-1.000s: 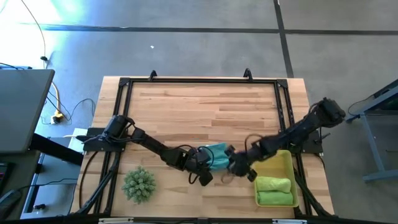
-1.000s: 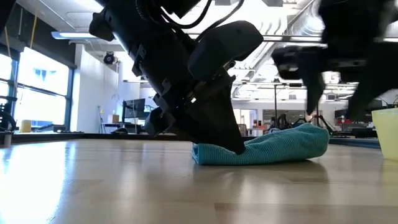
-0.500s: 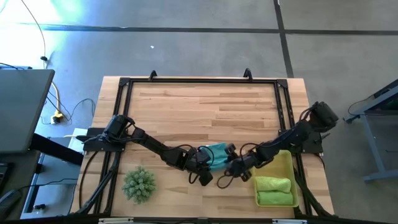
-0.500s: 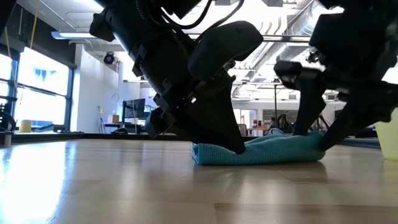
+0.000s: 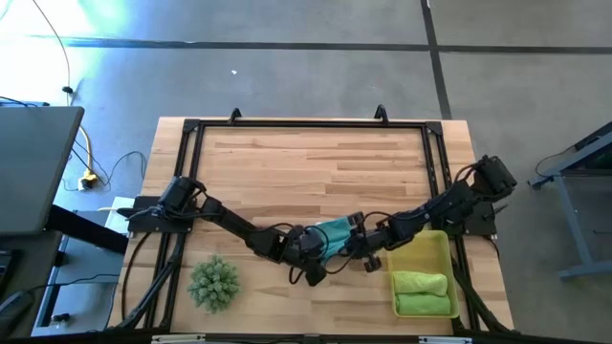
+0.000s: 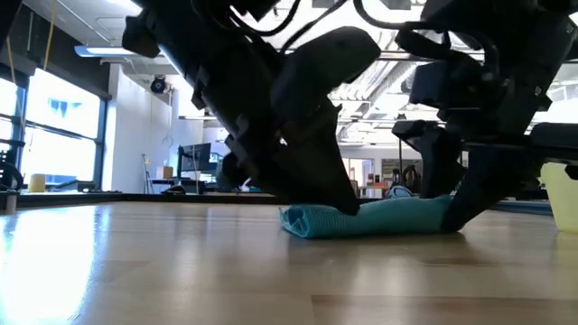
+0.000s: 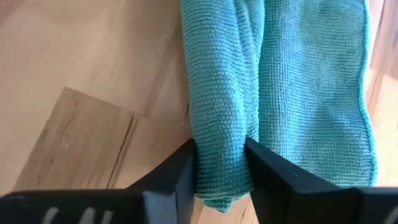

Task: Roll microfiber towels into tight, uniform cylinder then place into a basket
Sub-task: Roll the blue microfiber cloth

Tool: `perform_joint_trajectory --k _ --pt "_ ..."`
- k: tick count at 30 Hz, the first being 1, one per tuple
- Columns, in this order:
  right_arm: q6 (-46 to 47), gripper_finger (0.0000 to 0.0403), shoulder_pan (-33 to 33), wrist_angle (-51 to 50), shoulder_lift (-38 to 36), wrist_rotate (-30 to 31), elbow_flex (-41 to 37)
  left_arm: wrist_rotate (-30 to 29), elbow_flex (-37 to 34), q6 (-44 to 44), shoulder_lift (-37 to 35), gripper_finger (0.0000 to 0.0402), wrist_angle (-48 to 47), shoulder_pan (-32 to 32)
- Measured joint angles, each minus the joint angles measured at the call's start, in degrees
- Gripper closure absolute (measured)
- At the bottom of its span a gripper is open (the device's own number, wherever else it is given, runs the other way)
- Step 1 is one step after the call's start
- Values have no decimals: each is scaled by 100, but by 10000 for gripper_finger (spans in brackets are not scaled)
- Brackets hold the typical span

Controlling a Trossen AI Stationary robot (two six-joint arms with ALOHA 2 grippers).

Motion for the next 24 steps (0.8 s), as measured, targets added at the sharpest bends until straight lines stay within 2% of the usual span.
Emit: perform_joint_trajectory --k 7,11,19,21,24 --pt "422 353 -43 -160 -10 -93 -4 -99 9 672 -280 298 -63 -96" --pt "455 390 -52 -212 -14 -207 -4 -354 76 1271 -282 298 -101 -230" --pt "952 397 -526 -255 -14 -1577 -15 -1575 99 3769 -292 298 -15 -678" --pt "1090 397 -678 -243 -11 -1895 -17 -1743 101 4115 -255 297 27 -737" --pt "1371 397 -906 -212 -3 -2414 -26 -1753 112 4190 -157 294 145 -745"
